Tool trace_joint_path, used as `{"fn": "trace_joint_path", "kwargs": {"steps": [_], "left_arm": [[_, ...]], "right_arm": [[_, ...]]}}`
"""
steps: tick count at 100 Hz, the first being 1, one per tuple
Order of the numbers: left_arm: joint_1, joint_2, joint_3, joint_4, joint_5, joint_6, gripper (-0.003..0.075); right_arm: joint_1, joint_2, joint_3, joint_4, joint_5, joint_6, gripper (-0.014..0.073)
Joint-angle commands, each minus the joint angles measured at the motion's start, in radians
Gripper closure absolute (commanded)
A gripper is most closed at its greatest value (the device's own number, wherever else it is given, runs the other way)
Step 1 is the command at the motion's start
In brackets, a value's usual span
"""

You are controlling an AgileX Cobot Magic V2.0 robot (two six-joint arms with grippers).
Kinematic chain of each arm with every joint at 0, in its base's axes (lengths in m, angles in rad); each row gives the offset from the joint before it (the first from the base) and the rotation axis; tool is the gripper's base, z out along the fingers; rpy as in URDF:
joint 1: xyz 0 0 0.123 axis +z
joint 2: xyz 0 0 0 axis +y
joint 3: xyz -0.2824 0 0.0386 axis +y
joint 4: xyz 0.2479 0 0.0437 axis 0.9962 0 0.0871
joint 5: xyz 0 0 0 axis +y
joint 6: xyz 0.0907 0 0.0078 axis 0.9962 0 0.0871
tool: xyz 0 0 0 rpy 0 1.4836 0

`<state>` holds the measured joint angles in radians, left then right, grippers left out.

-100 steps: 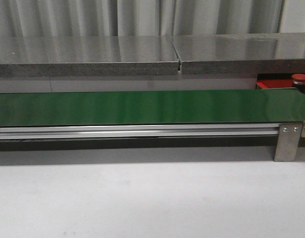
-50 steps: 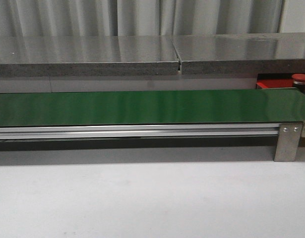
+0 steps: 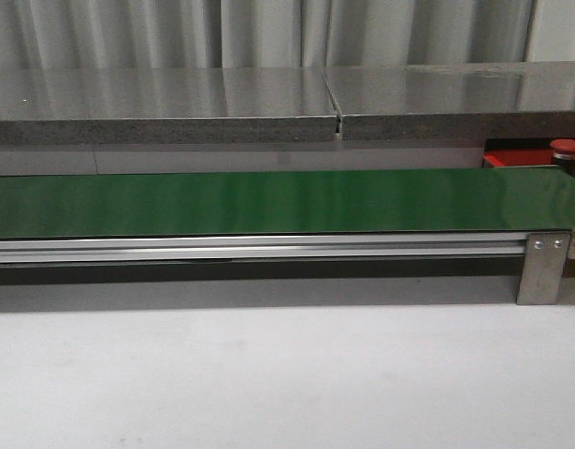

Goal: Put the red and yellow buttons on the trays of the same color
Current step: 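Grasp the red mushroom button with the left gripper and lift it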

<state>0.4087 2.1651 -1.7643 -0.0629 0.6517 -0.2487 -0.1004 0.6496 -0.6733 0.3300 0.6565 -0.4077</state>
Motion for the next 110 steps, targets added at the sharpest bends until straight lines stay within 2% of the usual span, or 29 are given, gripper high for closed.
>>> {"fn": "trace_joint_path", "kwargs": {"steps": [1,19,33,42,59,70,95,110], "left_arm": [[0.005,-0.039,-0.046,-0.016,-0.04,-0.008,0.0145],[0.005,-0.011,-0.049,-0.033,-0.046,-0.008,0.0152],[0.005,-0.005,-0.049,-0.033,-0.044,-0.008,0.0225],[0.007,-0.005,-0.049,-0.033,-0.044,-0.008,0.0325],[0.007,-0.008,-0.05,-0.033,-0.016,-0.008,0.0601],[0.007,-0.024,-0.053,-0.033,0.01,-0.008,0.0738],[0.007,-0.113,-0.098,-0.024,0.103,0.005,0.0739],[0.003,-0.194,-0.118,-0.024,0.187,0.071,0.0739]], "right_arm": [[0.0,-0.004,-0.026,0.011,-0.063,-0.008,0.0662],[0.0,-0.004,-0.026,0.011,-0.063,-0.008,0.0662],[0.0,-0.004,-0.026,0.011,-0.063,-0.008,0.0662],[0.0,-0.004,-0.026,0.011,-0.063,-0.008,0.0662],[0.0,-0.004,-0.026,0.011,-0.063,-0.008,0.0662],[0.0,-0.004,-0.026,0.011,-0.063,-0.008,0.0662],[0.0,-0.004,-0.026,0.011,-0.063,-0.008,0.0662],[0.0,-0.004,-0.026,0.011,-0.063,-0.008,0.0662]]}}
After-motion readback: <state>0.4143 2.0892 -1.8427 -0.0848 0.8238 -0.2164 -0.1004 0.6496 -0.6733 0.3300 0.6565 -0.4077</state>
